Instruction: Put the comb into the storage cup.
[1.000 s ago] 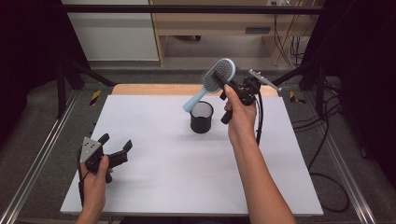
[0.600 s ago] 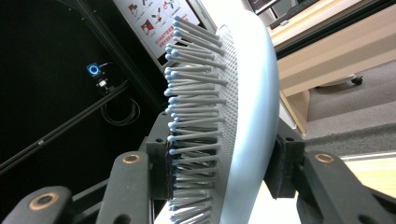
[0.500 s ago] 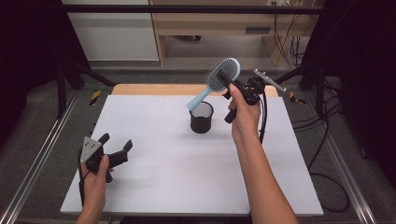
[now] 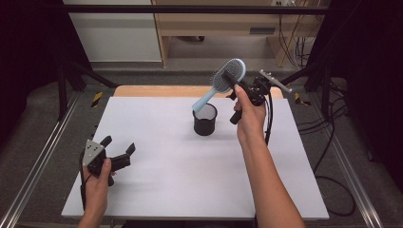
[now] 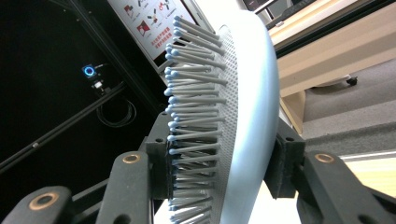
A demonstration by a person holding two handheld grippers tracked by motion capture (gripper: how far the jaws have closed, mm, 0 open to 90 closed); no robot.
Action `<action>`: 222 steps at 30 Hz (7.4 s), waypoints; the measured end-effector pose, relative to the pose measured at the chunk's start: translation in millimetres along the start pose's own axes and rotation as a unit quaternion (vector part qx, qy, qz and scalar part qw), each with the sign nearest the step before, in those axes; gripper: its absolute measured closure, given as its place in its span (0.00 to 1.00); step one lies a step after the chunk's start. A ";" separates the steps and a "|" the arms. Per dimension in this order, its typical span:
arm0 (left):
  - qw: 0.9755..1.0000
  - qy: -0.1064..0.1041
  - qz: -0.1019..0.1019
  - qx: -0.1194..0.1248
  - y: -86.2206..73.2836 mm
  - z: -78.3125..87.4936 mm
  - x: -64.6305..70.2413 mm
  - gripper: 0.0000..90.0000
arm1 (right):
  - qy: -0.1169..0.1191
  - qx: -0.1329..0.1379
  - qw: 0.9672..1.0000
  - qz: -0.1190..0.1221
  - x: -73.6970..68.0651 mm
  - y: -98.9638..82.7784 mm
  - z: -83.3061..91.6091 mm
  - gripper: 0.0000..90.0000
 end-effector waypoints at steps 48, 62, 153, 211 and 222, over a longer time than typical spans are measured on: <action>1.000 -0.003 -0.016 -0.003 -2.2 -2.7 2.4 0.04 | -0.052 -0.047 0.996 0.053 28.9 -29.4 -25.7 0.59; 1.000 -0.003 -0.019 -0.003 -2.6 -3.5 2.9 0.04 | -0.054 -0.065 0.994 0.068 26.4 -43.9 -35.2 0.59; 1.000 -0.014 -0.016 -0.009 -5.7 -9.2 1.7 0.04 | -0.061 -0.114 0.992 -0.009 63.8 -88.5 -29.7 0.30; 1.000 -0.010 0.001 0.016 7.2 8.6 -7.3 0.04 | -0.047 -0.087 0.972 0.214 47.6 -33.2 27.1 0.08; 1.000 -0.013 0.007 0.019 9.8 11.5 -6.1 0.03 | -0.055 -0.073 0.966 0.240 45.3 -28.4 31.7 0.08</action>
Point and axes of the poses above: each handheld gripper's, and its own axes: z roughly backward along the jaws, y roughly out of its top, x roughly to its right, the point moved 7 cm from there along -z, roughly forward along the jaws, and after that the axes turned 5 degrees about z, right-handed, at the moved point
